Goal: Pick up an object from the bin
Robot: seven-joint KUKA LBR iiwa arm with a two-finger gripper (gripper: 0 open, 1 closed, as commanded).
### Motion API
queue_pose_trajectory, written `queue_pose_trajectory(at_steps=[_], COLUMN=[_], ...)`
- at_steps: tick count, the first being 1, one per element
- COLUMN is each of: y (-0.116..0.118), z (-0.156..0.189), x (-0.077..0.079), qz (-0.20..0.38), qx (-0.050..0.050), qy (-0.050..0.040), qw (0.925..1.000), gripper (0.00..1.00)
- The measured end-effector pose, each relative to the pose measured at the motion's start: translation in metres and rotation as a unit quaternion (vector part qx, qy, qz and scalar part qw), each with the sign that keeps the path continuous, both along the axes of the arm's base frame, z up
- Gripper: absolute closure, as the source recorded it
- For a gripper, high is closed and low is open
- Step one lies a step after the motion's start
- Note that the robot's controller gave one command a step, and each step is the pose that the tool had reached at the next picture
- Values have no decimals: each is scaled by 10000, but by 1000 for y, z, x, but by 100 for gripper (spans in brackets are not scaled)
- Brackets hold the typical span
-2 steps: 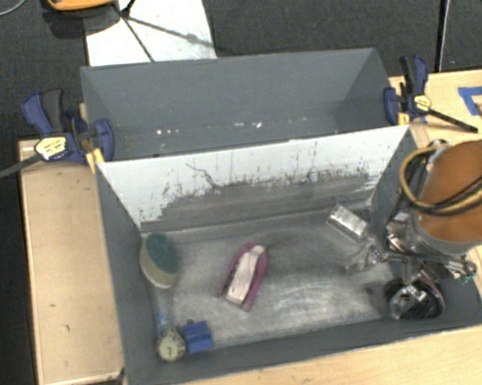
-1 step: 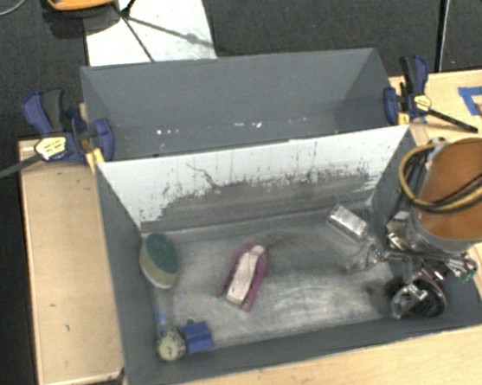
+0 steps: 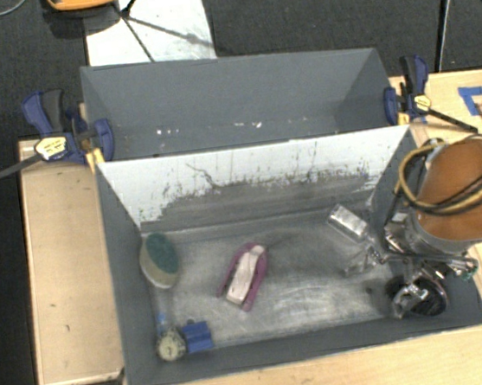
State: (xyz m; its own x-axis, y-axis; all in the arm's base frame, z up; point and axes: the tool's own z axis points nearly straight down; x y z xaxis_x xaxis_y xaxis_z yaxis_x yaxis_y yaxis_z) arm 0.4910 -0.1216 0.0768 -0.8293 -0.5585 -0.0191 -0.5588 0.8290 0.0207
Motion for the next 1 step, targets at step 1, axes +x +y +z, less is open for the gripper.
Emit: queue_pose_trajectory(at_steps=[1], y=[69], z=[57], x=[5], qz=[-2712], qx=[-106], qy=[29], qw=[9625], gripper=[0])
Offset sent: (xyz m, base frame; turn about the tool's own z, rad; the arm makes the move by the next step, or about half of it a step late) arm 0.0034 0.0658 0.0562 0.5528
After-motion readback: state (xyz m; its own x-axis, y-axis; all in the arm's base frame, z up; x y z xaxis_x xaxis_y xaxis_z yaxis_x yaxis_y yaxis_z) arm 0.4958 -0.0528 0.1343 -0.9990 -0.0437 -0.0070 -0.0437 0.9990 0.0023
